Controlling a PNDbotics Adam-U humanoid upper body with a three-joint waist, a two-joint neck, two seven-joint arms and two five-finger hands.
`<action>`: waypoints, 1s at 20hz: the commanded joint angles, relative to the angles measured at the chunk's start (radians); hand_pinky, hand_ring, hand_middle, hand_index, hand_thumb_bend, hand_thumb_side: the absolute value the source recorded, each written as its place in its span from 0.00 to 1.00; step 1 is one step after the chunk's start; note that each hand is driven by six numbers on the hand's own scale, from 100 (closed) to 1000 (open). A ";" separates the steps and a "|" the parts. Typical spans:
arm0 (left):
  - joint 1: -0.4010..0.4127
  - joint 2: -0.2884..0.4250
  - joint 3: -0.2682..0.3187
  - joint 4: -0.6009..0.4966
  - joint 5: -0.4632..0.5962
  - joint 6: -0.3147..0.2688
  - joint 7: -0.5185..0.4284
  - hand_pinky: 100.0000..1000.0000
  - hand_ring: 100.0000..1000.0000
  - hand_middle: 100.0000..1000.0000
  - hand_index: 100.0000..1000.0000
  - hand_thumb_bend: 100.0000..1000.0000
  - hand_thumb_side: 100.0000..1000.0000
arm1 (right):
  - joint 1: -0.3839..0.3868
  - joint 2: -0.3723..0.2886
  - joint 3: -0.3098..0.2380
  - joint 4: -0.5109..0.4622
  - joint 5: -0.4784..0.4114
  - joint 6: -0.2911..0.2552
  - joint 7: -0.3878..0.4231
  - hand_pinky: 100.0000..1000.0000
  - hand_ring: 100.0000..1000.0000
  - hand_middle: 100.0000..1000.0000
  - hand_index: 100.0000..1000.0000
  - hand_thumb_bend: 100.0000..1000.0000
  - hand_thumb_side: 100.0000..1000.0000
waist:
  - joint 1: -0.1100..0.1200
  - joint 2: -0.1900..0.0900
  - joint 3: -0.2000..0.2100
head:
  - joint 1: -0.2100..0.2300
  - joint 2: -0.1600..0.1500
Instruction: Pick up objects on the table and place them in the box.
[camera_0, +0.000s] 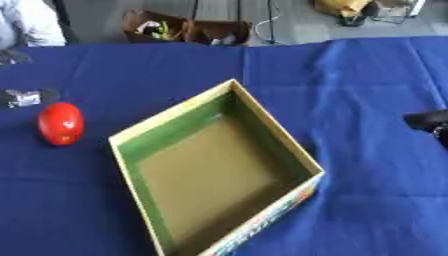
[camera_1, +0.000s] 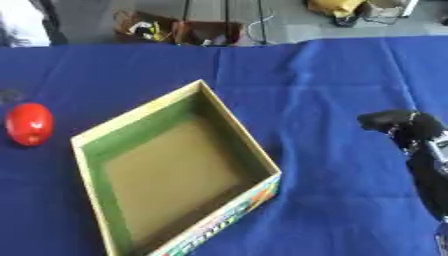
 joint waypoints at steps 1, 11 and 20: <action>-0.022 0.013 0.019 0.037 -0.003 -0.041 -0.048 0.92 1.00 1.00 1.00 0.70 0.87 | -0.002 -0.024 -0.003 -0.010 0.013 0.004 0.000 0.83 0.74 0.53 0.68 0.00 1.00 | 0.001 -0.011 -0.005 | 0.005 -0.019; -0.051 0.006 0.028 0.085 0.048 -0.150 -0.204 0.87 0.96 1.00 1.00 0.66 0.84 | -0.002 -0.021 0.005 -0.010 0.032 0.027 -0.004 0.83 0.74 0.52 0.67 0.00 1.00 | 0.004 0.003 -0.010 | 0.005 -0.032; -0.066 -0.002 0.038 0.045 -0.001 -0.137 -0.340 0.83 0.93 1.00 1.00 0.68 0.82 | -0.002 -0.019 0.009 -0.010 0.039 0.038 -0.004 0.83 0.74 0.52 0.66 0.00 1.00 | 0.005 0.011 -0.014 | 0.013 -0.037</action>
